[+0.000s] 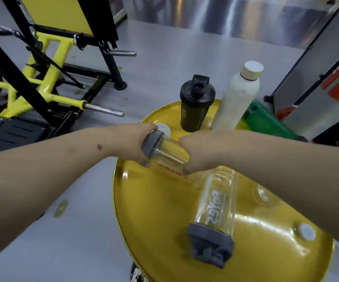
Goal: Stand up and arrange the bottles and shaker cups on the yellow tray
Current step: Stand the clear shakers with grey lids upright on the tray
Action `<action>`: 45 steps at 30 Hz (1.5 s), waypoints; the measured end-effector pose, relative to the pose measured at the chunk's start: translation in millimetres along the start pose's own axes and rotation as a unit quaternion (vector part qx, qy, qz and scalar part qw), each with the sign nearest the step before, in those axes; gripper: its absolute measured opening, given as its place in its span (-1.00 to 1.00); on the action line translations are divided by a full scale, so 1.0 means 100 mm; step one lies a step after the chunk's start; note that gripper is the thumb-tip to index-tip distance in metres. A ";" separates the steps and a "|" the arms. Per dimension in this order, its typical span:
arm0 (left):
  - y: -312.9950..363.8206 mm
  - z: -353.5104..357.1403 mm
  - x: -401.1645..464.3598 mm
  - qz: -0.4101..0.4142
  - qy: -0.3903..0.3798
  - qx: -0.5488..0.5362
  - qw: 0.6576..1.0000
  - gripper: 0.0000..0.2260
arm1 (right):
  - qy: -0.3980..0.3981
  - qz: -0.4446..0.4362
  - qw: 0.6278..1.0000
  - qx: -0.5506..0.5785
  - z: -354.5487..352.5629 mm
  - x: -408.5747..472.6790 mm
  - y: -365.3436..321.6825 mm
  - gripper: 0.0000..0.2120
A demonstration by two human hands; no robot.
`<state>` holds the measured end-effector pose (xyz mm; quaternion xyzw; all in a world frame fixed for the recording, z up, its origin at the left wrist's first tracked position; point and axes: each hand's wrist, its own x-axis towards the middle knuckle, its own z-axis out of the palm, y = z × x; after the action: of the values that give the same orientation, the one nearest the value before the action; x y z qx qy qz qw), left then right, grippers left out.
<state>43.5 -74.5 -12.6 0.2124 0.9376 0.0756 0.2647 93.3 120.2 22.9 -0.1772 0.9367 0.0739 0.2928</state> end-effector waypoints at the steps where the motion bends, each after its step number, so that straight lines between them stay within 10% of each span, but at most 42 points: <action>1: -0.01 0.03 0.03 0.005 0.016 -0.007 1.000 -0.12 | 0.011 0.012 1.000 0.003 0.06 0.03 -0.04 -0.51; 11: -0.14 -0.12 -0.02 0.081 0.144 -0.019 0.986 -0.13 | 0.095 0.108 0.980 0.138 0.13 0.14 -0.22 -0.35; 23: 0.13 -0.22 -0.31 0.284 0.253 0.052 0.923 -0.16 | 0.147 0.109 0.864 0.469 0.06 -0.33 -0.07 -0.15; 31: 0.39 -0.17 -0.45 0.212 0.141 -0.086 0.963 0.04 | 0.204 0.091 0.849 0.480 0.26 -0.47 0.03 -0.09; 37: 0.43 -0.07 -0.43 0.189 0.083 -0.238 0.949 0.06 | 0.100 0.050 0.791 0.602 0.19 -0.60 0.17 -0.07; 45: 0.37 -0.17 -0.42 0.165 0.078 -0.207 0.961 -0.10 | 0.105 0.042 0.777 0.619 0.20 -0.58 0.09 -0.19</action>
<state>80.3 -60.0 30.8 0.2985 0.8708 0.3274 0.2131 145.2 149.8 40.3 0.0752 0.8118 -0.5288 0.2359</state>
